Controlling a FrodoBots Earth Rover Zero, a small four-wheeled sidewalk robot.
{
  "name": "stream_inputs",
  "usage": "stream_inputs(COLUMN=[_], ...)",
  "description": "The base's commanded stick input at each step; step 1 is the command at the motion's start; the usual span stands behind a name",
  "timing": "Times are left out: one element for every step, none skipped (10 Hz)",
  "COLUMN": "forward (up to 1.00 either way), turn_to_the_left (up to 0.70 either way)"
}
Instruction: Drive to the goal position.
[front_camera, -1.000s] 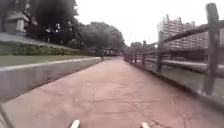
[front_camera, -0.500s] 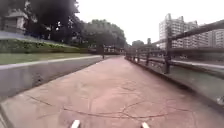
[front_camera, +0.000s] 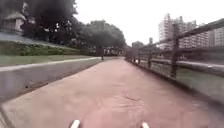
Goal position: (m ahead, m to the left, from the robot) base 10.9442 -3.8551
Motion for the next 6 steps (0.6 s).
stream_inputs(forward=[0.70,0.70,0.70,0.70,0.70,0.70], turn_to_the_left=[0.00,0.00,0.00,0.00,0.00,0.00])
